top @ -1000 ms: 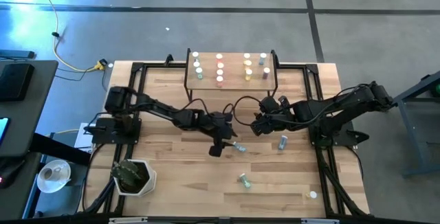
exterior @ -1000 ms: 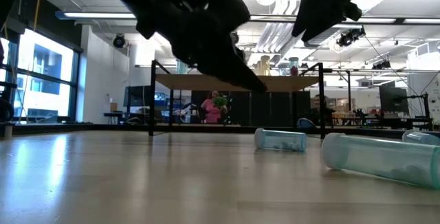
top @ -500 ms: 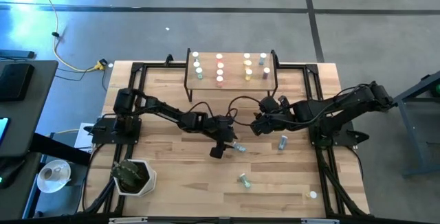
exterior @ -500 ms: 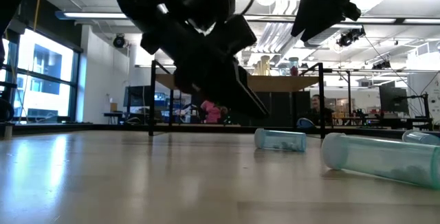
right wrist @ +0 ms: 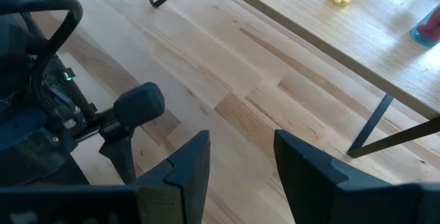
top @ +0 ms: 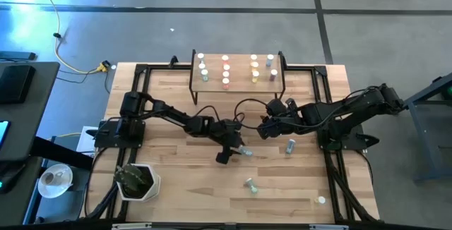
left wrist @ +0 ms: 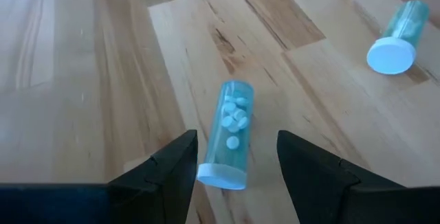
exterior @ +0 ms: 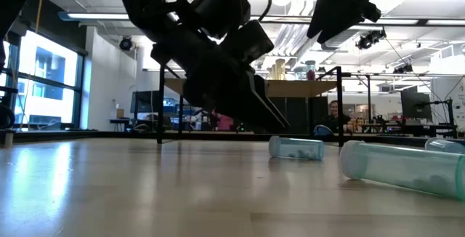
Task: Pick and place medicine bottles onto shelf by color
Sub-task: Align the blue pill bottle with the blue pill bottle
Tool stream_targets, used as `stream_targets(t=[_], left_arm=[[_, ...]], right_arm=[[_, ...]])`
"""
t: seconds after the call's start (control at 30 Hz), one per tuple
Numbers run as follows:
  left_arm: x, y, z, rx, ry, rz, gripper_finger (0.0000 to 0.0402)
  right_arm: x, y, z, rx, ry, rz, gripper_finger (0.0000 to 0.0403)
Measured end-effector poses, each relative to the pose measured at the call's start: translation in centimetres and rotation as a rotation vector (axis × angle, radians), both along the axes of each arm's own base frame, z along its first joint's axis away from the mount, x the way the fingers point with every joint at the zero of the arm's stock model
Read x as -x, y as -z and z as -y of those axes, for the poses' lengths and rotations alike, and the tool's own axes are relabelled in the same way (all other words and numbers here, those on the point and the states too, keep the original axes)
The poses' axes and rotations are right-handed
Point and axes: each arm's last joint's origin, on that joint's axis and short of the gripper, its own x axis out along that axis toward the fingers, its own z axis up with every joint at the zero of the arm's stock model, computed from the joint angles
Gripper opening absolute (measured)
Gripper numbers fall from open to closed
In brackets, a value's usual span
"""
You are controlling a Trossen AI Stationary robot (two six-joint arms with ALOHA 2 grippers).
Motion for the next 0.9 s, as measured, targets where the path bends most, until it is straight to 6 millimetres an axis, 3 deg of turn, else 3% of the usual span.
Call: stream_targets(t=[0.23,0.57,0.9], left_arm=[[0.0,0.4,0.0,-0.011,0.008,-0.008,0.0189],[-0.3,2.8,0.0,0.009,0.001,-0.031,0.0189],[-0.4,3.0,-0.3,0.018,-0.011,-0.034,0.0181]], right_arm=[[0.0,0.0,0.0,0.000,0.000,0.001,0.0154],[-0.1,0.0,0.0,-0.002,0.000,0.007,0.0154],[-0.1,0.0,0.0,-0.002,0.000,0.007,0.0154]])
